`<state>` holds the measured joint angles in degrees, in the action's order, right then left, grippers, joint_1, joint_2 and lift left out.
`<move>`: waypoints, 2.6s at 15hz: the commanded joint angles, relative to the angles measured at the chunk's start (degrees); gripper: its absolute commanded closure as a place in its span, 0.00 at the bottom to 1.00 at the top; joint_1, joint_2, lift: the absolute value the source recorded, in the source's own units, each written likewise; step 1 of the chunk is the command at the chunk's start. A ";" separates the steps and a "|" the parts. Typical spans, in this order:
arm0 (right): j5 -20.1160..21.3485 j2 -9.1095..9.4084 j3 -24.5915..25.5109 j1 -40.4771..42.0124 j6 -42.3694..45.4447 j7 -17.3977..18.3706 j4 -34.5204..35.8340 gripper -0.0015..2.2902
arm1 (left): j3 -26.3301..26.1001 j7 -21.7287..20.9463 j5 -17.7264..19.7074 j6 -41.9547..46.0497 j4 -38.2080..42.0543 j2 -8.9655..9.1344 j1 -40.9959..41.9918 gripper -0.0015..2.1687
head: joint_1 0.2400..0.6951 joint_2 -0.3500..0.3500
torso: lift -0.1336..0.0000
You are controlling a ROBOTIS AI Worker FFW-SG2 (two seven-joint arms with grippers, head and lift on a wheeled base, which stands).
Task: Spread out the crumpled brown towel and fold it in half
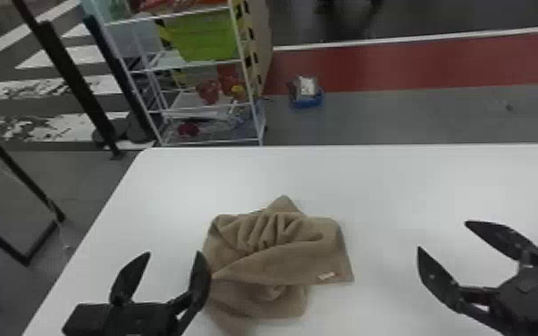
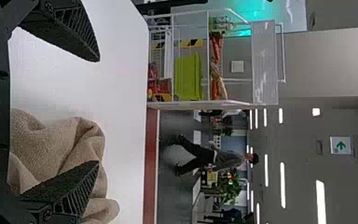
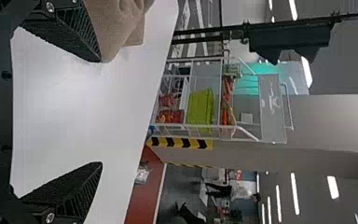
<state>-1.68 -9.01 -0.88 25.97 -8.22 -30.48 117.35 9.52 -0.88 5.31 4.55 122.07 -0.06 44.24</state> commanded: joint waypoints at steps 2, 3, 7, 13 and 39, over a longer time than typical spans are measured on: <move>6.34 -0.75 -2.81 -2.68 -4.75 -6.08 1.57 0.04 | 0.06 0.00 0.06 -0.29 0.18 0.21 0.06 0.05 | 1.00 0.88 | 0.07; 8.09 -1.36 -4.04 -3.74 -8.27 -7.67 2.97 0.04 | 0.06 0.00 -0.03 -0.64 0.27 0.21 0.06 0.05 | 1.00 0.93 | 0.07; 18.03 -2.33 -9.93 -7.96 -23.39 -14.17 7.98 0.05 | 0.32 0.00 0.06 -0.99 0.54 0.21 0.24 0.05 | 1.00 0.98 | 0.07; 28.84 -3.12 -21.09 -17.54 -47.29 -22.25 9.39 0.06 | 0.50 0.09 0.23 -1.17 0.45 0.21 0.41 0.05 | 1.00 1.00 | 0.07; 40.70 3.74 -38.67 -32.13 -58.54 -21.29 -8.28 0.17 | 1.29 -0.09 0.85 -0.99 -0.34 0.21 0.24 0.05 | 1.00 1.00 | 0.07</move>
<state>38.73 -5.36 -39.58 -5.52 -66.76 -51.79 110.28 10.70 -0.94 6.08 3.55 121.73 -0.06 44.47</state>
